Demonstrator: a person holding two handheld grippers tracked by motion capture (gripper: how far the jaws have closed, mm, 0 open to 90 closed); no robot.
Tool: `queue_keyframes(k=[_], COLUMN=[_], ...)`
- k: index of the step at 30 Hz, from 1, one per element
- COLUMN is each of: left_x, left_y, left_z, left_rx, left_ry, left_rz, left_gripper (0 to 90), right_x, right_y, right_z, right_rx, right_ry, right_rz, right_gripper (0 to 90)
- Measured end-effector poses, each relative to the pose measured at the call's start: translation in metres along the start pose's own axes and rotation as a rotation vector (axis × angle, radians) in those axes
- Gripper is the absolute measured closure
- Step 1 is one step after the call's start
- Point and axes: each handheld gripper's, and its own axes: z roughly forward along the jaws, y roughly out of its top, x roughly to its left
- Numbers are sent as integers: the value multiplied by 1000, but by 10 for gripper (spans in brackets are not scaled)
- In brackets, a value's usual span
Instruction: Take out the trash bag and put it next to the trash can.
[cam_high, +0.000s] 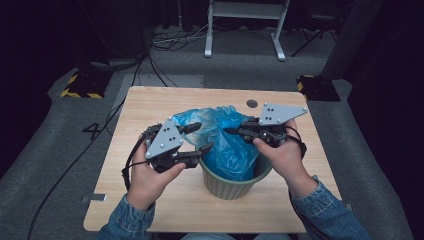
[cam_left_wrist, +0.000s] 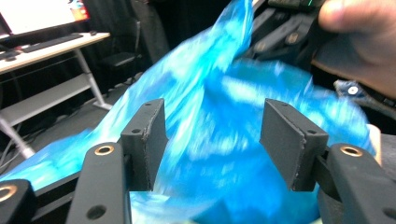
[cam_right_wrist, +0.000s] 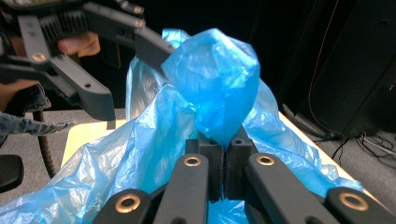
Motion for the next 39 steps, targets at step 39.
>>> queue_keyframes(k=[39], left_x=[21], left_y=[-87], left_z=[-44], left_rx=[184], left_ry=[112], left_rz=[-80], left_gripper=[322], right_x=[-20], right_y=[76], right_z=[-59], right_rx=[-134], right_ry=[-59], right_rz=[-84], right_gripper=[886])
